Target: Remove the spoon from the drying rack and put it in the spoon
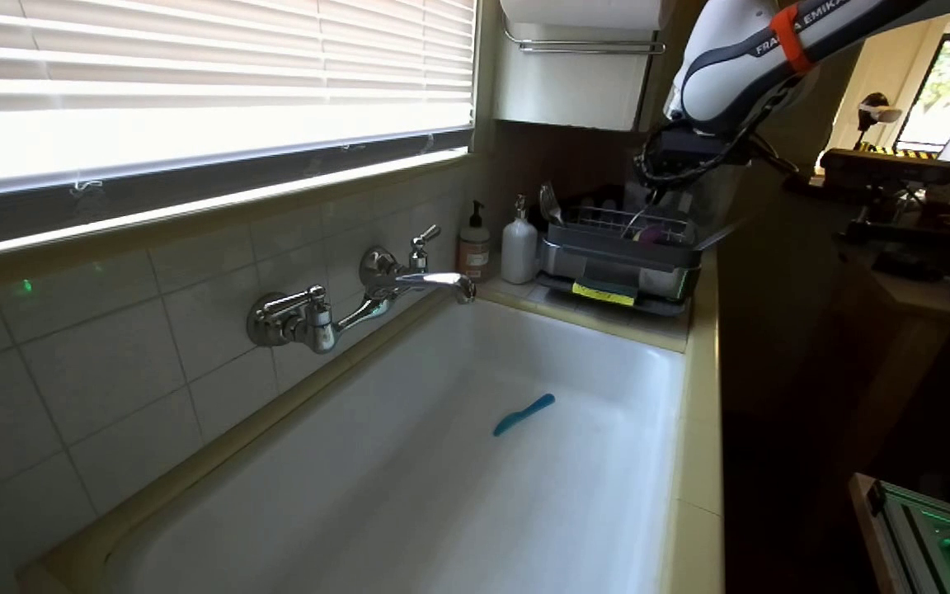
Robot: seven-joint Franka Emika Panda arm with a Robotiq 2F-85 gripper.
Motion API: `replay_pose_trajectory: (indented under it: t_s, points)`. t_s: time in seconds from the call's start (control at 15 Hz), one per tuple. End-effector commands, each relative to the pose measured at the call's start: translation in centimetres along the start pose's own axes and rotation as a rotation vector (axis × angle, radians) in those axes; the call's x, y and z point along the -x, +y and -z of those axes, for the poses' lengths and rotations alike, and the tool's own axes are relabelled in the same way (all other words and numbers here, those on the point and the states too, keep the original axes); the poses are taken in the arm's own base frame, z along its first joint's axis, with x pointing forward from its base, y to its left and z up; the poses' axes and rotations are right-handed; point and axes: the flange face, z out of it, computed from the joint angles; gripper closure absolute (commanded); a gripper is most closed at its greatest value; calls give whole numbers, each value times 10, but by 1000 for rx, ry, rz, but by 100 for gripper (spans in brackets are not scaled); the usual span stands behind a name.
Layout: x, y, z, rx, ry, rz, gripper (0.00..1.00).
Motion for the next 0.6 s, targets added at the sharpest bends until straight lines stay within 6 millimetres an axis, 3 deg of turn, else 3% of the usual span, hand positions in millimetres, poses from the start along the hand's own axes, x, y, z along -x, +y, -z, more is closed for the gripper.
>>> replay_pose_trajectory:
  t_s: [0.0, 0.53]
  points:
    - [0, 3, 29, -9, 34, 8, 97]
    - [1, 1, 87, -32, 128, 81, 97]
